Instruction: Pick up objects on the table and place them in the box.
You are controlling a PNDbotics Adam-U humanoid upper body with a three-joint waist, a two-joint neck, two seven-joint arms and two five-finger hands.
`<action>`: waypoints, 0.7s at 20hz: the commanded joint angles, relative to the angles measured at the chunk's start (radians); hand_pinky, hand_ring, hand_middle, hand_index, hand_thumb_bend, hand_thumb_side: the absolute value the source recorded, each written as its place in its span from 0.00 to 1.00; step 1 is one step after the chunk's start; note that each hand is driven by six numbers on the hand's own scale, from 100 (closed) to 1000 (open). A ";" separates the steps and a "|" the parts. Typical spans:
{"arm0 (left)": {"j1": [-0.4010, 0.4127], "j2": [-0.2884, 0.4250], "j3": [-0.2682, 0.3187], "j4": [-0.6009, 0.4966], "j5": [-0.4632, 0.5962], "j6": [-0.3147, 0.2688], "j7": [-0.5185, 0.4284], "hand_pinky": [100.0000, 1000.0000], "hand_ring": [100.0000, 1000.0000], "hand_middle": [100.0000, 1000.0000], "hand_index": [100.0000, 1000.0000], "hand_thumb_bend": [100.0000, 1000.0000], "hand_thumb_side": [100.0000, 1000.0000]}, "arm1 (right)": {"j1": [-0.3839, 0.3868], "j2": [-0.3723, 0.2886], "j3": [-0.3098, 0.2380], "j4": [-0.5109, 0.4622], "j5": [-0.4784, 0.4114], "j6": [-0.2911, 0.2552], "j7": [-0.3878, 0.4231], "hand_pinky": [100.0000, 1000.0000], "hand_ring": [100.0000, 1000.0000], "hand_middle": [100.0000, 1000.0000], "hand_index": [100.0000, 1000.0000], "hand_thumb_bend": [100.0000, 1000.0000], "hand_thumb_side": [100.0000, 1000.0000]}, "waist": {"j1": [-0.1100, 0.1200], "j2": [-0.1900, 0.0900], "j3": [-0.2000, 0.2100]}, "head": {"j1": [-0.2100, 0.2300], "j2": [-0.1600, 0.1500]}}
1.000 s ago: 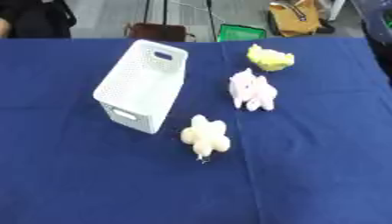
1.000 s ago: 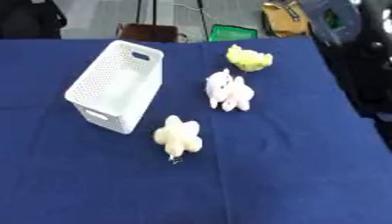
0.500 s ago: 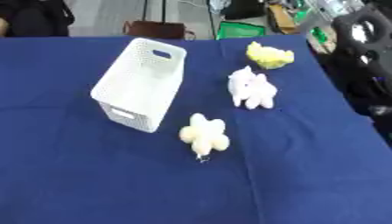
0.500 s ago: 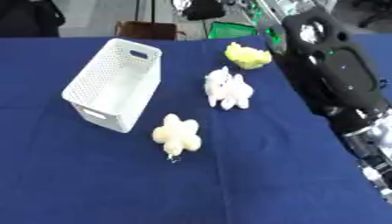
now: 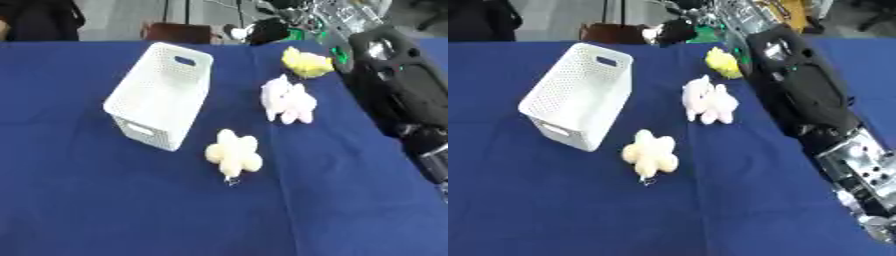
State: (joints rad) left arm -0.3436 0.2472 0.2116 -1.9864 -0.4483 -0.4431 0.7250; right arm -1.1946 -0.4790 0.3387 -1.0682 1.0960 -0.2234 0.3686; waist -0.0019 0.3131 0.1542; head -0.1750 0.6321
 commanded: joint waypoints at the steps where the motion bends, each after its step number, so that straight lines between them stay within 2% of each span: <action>1: -0.013 0.013 -0.002 -0.014 0.004 -0.038 0.032 0.72 0.78 0.76 0.75 0.00 0.70 | -0.013 -0.028 0.008 -0.057 -0.078 0.026 0.015 0.93 0.98 0.91 1.00 0.25 1.00 | 0.001 -0.019 0.001 | 0.004 -0.003; 3: -0.013 0.013 -0.002 -0.014 0.005 -0.038 0.031 0.72 0.78 0.76 0.75 0.00 0.70 | -0.008 -0.035 0.019 -0.084 -0.105 0.046 0.020 0.93 0.98 0.90 1.00 0.22 1.00 | 0.000 -0.020 -0.001 | 0.004 -0.003; 5: -0.012 0.014 -0.002 -0.014 0.004 -0.037 0.030 0.72 0.78 0.76 0.75 0.00 0.69 | 0.004 -0.050 0.031 -0.124 -0.143 0.069 0.019 0.92 0.97 0.89 1.00 0.14 1.00 | -0.001 -0.021 -0.002 | 0.006 -0.002; 7: -0.011 0.015 -0.002 -0.014 0.003 -0.037 0.030 0.72 0.78 0.76 0.75 0.00 0.69 | 0.026 -0.077 0.047 -0.181 -0.208 0.107 0.018 0.92 0.97 0.88 1.00 0.12 1.00 | -0.004 -0.022 -0.002 | 0.008 -0.001; 8: -0.010 0.016 -0.001 -0.014 0.002 -0.036 0.030 0.72 0.78 0.76 0.75 0.00 0.69 | 0.043 -0.097 0.058 -0.217 -0.254 0.132 0.021 0.91 0.98 0.86 1.00 0.10 1.00 | -0.006 -0.021 -0.002 | 0.011 -0.001; 11: -0.010 0.018 0.001 -0.014 0.001 -0.035 0.030 0.72 0.78 0.76 0.75 0.00 0.68 | 0.094 -0.164 0.096 -0.346 -0.400 0.228 0.048 0.91 0.98 0.85 1.00 0.12 1.00 | -0.010 -0.019 -0.002 | 0.016 -0.001; 14: -0.012 0.019 0.001 -0.014 -0.001 -0.035 0.029 0.72 0.78 0.76 0.75 0.00 0.68 | 0.173 -0.249 0.119 -0.555 -0.508 0.335 0.081 0.91 0.98 0.85 0.99 0.11 1.00 | -0.014 -0.017 -0.003 | 0.025 -0.003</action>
State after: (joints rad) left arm -0.3435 0.2472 0.2115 -1.9864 -0.4484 -0.4433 0.7249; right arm -1.0081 -0.6710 0.4568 -1.5368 0.6361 0.0729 0.4411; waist -0.0183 0.3131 0.1513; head -0.1554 0.6319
